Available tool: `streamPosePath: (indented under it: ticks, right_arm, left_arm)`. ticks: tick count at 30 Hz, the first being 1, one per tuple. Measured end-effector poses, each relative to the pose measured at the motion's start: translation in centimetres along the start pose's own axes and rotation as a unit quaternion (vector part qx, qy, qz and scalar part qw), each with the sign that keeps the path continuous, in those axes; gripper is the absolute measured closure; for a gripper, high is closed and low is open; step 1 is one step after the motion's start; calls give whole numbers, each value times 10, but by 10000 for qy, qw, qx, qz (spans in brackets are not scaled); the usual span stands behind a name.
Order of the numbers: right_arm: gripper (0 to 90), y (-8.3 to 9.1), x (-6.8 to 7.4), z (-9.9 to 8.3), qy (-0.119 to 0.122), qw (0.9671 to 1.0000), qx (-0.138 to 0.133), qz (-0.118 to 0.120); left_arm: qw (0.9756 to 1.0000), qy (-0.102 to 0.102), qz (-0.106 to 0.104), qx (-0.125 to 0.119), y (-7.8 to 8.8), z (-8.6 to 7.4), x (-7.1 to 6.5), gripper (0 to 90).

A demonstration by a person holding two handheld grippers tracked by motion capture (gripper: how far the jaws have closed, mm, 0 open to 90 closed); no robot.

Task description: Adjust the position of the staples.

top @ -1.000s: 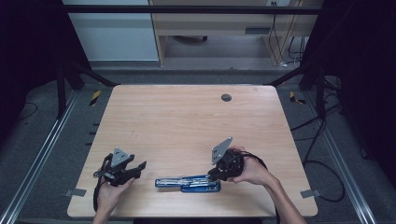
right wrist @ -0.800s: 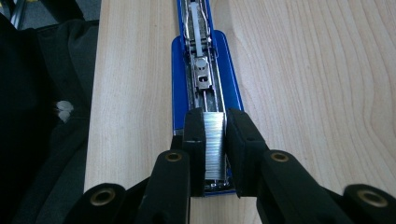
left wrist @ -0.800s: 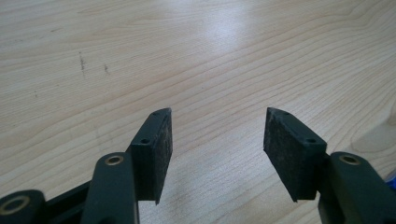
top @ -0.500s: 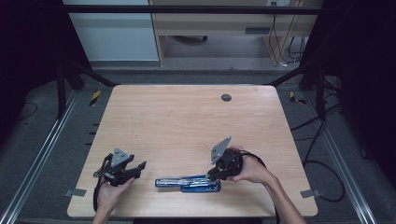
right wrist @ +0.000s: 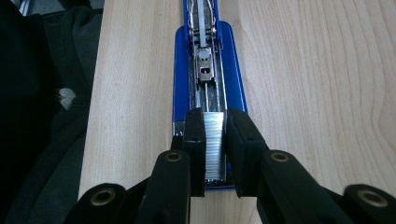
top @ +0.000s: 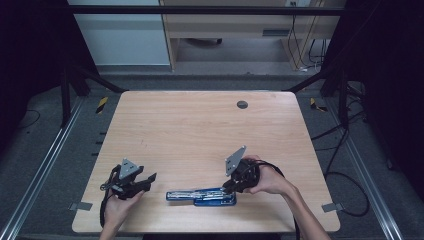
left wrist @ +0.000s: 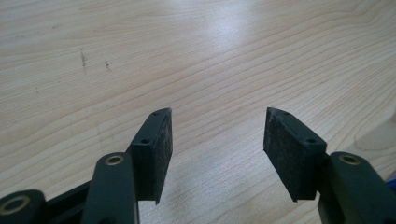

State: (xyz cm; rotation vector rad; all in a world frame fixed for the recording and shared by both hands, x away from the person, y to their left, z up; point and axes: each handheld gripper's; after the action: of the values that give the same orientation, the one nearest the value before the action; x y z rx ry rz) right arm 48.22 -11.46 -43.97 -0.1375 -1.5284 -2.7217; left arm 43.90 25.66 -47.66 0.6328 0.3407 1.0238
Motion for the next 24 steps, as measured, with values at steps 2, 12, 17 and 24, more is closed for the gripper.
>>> streamPosePath:
  ticks: [2, 12, 17, 24]
  right_arm:
    - [788, 0, -1, -1, 33, 10000, 8, 13]
    - [788, 0, 0, 0, 111, 9999, -38, 57]
    - [788, 0, 1, 0, 125, 9999, -5, 56]
    - [788, -2, -1, -1, 133, 9999, 8, 95]
  left_arm:
    - [10000, 4, 1, 9, 0, 0, 0, 424]
    - [10000, -24, -7, 45, -2, 0, -2, 424]
    - [10000, -18, -9, 40, -2, 0, -2, 424]
    - [10000, -1, 15, 27, -2, 0, -2, 424]
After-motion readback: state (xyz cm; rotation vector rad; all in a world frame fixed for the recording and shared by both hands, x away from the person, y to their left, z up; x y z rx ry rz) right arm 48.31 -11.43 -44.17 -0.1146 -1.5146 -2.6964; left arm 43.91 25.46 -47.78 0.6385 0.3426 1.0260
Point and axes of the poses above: each handheld gripper's, and its own axes: y roughly backward along the jaws, z roughly out of its top, x roughly to its left, and after that the axes turned 2 degrees about x, right-handed
